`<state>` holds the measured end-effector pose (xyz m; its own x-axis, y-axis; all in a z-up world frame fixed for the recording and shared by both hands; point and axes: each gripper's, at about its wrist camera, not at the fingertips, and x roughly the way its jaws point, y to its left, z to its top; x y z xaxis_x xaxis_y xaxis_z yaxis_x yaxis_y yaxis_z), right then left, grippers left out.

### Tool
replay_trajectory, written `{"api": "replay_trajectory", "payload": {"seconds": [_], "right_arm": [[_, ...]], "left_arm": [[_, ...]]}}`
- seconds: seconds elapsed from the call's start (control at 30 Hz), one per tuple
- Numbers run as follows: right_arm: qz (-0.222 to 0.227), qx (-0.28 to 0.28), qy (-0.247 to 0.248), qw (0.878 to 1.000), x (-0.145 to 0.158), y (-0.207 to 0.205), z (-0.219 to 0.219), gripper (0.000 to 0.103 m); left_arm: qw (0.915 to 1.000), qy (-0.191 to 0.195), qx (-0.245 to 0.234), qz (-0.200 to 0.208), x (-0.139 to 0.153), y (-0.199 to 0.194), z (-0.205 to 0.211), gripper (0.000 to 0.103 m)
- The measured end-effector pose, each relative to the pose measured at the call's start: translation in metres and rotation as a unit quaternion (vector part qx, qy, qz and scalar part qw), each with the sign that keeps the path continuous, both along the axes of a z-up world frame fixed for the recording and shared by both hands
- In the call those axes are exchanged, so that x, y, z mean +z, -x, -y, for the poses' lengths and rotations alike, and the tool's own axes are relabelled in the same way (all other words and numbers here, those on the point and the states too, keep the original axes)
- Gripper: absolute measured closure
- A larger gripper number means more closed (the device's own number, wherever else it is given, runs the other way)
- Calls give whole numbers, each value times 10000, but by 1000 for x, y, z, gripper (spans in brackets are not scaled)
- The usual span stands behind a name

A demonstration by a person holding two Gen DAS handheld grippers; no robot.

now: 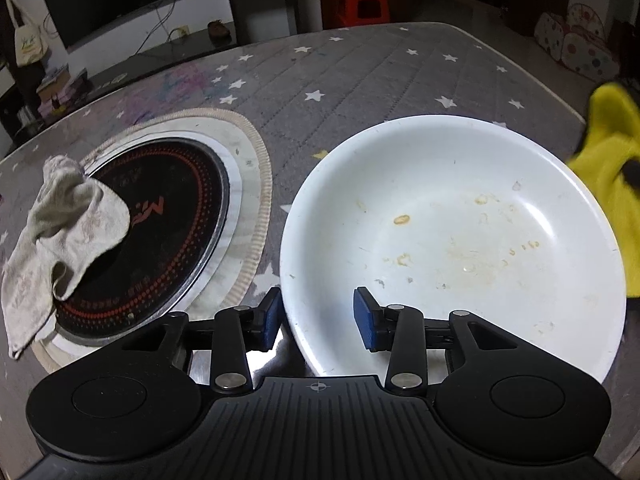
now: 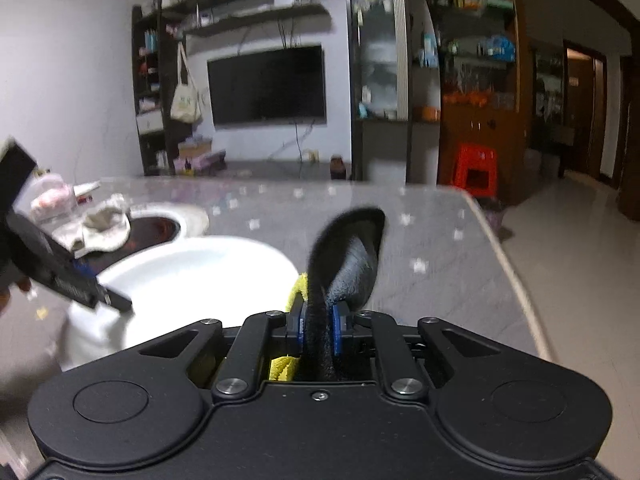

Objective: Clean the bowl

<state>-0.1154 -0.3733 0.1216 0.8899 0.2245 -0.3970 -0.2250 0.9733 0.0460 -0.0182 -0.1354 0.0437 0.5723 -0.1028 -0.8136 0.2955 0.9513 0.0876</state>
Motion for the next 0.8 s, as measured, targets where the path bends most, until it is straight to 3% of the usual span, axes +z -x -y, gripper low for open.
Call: {"api": "replay_trajectory", "payload": {"seconds": [0.23, 0.33, 0.53, 0.8], "right_arm": [[512, 365, -172, 9979, 43, 1, -20, 90], [427, 618, -224, 9969, 42, -9, -32, 90], [-408, 1016, -165, 9939, 3, -31, -67, 90], [-1431, 803, -416, 9856, -32, -64, -79, 90]], "left_arm": [[9999, 81, 62, 42, 6, 9, -7, 54], [9999, 111, 100, 47, 7, 12, -10, 52], [9997, 219, 134, 3, 6, 16, -15, 51], [9993, 374, 78, -17, 0, 18, -17, 53]]}}
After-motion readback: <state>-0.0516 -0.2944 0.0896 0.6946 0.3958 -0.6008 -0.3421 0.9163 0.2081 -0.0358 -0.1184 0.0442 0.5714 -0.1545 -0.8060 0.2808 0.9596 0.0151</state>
